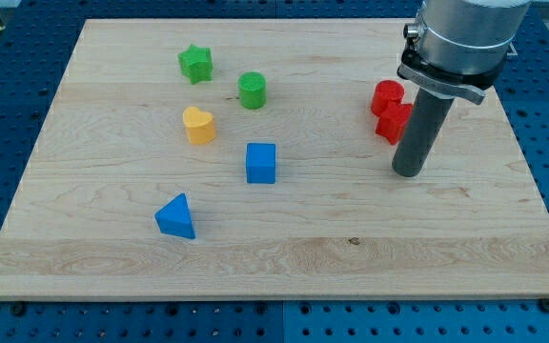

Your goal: Move your arm right towards the blue cube

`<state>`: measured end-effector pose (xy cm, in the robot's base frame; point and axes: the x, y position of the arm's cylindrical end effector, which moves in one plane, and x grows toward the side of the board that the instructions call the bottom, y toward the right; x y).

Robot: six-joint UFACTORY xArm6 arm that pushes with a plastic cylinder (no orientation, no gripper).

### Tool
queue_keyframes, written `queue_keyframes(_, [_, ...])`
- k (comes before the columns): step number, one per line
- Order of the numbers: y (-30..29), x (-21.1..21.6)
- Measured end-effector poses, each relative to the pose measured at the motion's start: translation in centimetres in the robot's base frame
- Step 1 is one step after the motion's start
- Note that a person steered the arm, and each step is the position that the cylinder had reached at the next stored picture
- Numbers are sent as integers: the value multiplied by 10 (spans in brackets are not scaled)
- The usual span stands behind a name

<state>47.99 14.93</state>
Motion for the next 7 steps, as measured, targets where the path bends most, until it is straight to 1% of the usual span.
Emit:
queue_keyframes(1, [-5, 0])
queue_keyframes(2, [-34, -6])
queue_keyframes(4, [-44, -6])
queue_keyframes(5, [-51, -14])
queue_keyframes(7, [-75, -18])
